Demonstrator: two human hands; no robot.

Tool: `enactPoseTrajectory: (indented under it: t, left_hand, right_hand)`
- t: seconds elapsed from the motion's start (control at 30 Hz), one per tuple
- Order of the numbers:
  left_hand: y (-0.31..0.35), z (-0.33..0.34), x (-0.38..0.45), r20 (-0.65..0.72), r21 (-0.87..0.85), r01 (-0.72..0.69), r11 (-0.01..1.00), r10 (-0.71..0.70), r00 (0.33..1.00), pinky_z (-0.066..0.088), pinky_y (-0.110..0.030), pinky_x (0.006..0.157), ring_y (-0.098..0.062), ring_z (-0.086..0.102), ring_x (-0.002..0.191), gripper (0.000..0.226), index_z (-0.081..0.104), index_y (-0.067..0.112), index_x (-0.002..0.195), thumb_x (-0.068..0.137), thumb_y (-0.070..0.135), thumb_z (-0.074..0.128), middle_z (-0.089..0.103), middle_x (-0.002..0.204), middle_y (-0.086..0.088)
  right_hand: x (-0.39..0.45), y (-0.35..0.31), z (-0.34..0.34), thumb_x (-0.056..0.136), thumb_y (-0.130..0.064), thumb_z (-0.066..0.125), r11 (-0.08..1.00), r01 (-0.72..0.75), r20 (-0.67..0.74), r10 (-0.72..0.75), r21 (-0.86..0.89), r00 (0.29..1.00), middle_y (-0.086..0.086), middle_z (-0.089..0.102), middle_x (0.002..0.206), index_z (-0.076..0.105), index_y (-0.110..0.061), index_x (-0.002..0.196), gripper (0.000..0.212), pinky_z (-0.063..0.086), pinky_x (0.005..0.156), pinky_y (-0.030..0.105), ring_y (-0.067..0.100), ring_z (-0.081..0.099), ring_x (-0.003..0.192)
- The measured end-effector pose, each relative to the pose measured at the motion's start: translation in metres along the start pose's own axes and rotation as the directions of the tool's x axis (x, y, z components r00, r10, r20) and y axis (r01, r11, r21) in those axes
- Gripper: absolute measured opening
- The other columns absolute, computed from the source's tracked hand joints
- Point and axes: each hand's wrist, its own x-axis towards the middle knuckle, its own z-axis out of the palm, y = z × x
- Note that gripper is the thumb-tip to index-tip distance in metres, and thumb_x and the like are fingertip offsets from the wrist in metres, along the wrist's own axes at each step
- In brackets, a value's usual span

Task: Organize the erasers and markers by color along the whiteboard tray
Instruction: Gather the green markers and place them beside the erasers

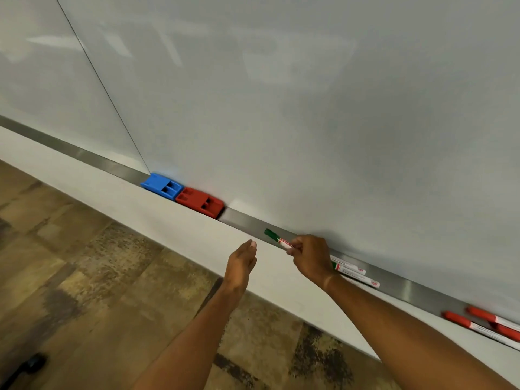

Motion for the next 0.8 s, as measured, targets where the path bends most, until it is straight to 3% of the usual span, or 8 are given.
enactPoseTrajectory:
  t: [0.13, 0.2, 0.3, 0.47, 0.6, 0.8]
  left_hand:
    - [-0.003, 0.01, 0.004, 0.023, -0.222, 0.091, 0.971, -0.088, 0.996, 0.033, -0.037, 0.114, -0.023, 0.047, 0.13, 0.04, 0.049, 0.001, 0.133, 0.1, 0.022, 0.046, 0.054, 0.133, -0.01]
    - [-0.004, 0.013, 0.004, 0.072, -0.29, 0.111, 0.95, -0.094, 0.993, 0.04, -0.035, 0.108, -0.019, 0.059, 0.113, 0.027, 0.062, 0.006, 0.113, 0.099, 0.021, 0.046, 0.063, 0.115, -0.008]
    - [-0.001, 0.015, 0.005, 0.107, -0.393, 0.146, 0.908, -0.112, 0.988, 0.052, -0.029, 0.082, -0.017, 0.063, 0.086, 0.018, 0.063, 0.008, 0.09, 0.097, 0.018, 0.05, 0.063, 0.091, -0.007]
    - [0.002, 0.024, 0.011, 0.123, -0.431, 0.186, 0.883, -0.147, 0.981, 0.056, -0.028, 0.072, -0.015, 0.062, 0.09, 0.013, 0.061, 0.007, 0.095, 0.094, 0.018, 0.053, 0.063, 0.095, -0.006]
    - [-0.001, 0.026, 0.015, 0.113, -0.438, 0.198, 0.877, -0.165, 0.98, 0.058, -0.027, 0.063, -0.017, 0.066, 0.088, 0.016, 0.061, 0.005, 0.096, 0.096, 0.018, 0.052, 0.067, 0.095, -0.007]
    - [-0.006, 0.033, 0.019, 0.129, -0.414, 0.228, 0.881, -0.192, 0.973, 0.054, -0.036, 0.084, -0.024, 0.062, 0.111, 0.024, 0.058, 0.0, 0.11, 0.096, 0.018, 0.052, 0.065, 0.115, -0.014]
  right_hand:
    - [-0.013, -0.011, 0.005, 0.079, -0.017, 0.076, 0.987, 0.05, -0.036, -0.045, 0.151, 0.998, 0.001, 0.075, 0.079, 0.075, -0.012, 0.086, 0.008, 0.038, 0.055, 0.001, 0.002, 0.06, 0.062]
    - [-0.021, -0.017, 0.01, 0.079, -0.018, 0.076, 0.974, 0.057, -0.007, -0.057, 0.22, 0.998, -0.002, 0.074, 0.076, 0.075, -0.013, 0.085, 0.008, 0.046, 0.057, 0.01, 0.001, 0.062, 0.061]
    - [-0.032, -0.025, 0.021, 0.078, -0.016, 0.077, 0.956, 0.06, 0.001, -0.063, 0.288, 0.998, -0.005, 0.075, 0.077, 0.076, -0.018, 0.088, 0.011, 0.053, 0.063, 0.017, -0.001, 0.066, 0.067]
    - [-0.041, -0.032, 0.033, 0.076, -0.012, 0.077, 0.944, 0.029, -0.022, -0.023, 0.327, 1.0, -0.006, 0.075, 0.078, 0.075, -0.019, 0.084, 0.011, 0.057, 0.069, 0.024, 0.002, 0.068, 0.071]
    - [-0.043, -0.03, 0.032, 0.075, -0.014, 0.079, 0.927, 0.021, -0.027, -0.012, 0.374, 1.0, -0.008, 0.074, 0.079, 0.076, -0.02, 0.086, 0.013, 0.055, 0.068, 0.018, -0.002, 0.067, 0.072]
    - [-0.043, -0.021, 0.023, 0.079, -0.02, 0.076, 0.93, 0.077, -0.023, -0.074, 0.359, 0.997, -0.009, 0.074, 0.077, 0.076, -0.02, 0.087, 0.008, 0.049, 0.064, 0.01, -0.001, 0.066, 0.069]
